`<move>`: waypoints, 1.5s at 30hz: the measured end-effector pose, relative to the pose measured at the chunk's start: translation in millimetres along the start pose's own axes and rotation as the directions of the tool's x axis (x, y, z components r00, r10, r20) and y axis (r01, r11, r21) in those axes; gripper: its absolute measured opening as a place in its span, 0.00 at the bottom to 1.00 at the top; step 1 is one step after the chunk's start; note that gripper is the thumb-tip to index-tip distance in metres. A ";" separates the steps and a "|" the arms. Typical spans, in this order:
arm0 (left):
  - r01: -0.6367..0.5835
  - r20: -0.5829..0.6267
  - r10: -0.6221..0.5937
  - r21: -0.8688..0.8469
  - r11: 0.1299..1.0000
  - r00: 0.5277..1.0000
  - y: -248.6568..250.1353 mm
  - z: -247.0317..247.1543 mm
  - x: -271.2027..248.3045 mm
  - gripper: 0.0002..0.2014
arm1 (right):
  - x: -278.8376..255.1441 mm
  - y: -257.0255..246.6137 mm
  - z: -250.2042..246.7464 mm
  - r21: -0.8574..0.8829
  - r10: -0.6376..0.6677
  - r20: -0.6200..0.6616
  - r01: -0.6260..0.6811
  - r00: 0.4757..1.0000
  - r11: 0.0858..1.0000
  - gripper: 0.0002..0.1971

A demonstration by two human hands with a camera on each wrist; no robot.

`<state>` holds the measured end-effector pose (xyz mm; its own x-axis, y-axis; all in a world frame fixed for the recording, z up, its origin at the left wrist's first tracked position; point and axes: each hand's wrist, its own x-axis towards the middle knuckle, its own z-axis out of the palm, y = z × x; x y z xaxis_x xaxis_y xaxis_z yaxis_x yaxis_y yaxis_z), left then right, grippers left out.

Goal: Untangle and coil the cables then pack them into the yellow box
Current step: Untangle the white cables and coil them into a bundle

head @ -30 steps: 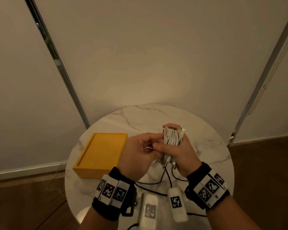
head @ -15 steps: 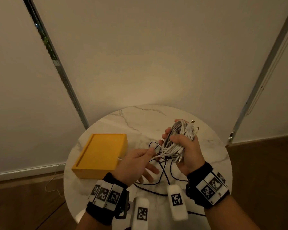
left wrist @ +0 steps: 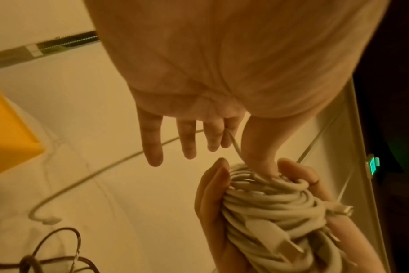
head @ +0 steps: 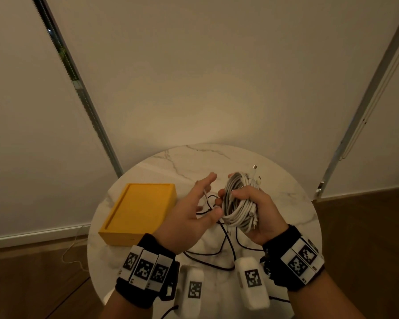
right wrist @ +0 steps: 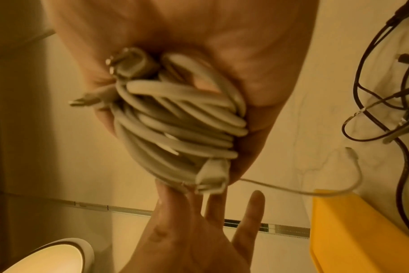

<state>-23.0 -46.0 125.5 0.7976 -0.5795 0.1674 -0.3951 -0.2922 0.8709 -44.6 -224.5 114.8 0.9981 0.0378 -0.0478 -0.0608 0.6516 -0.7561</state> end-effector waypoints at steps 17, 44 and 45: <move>0.049 0.369 -0.093 0.126 0.991 0.925 -3.3 -21.9 40.0 0.57 | 1.0 12.2 0.8 -0.062 0.006 0.127 0.002 0.992 0.998 0.35; -0.054 0.396 -0.051 0.250 0.967 0.917 -9.5 -29.3 41.0 0.40 | 5.3 20.1 -11.6 0.155 0.052 0.295 -0.102 0.954 0.983 0.56; -0.024 0.376 -0.103 0.317 0.948 0.921 -13.6 -32.9 40.6 0.37 | 5.8 18.4 -12.8 0.168 0.048 0.305 -0.103 0.951 0.980 0.54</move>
<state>29.7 -40.5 135.7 0.6037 -0.7897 -0.1092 -0.5380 -0.5047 0.6752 -40.0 -222.0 92.3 0.9472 0.2983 0.1173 -0.1625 0.7623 -0.6265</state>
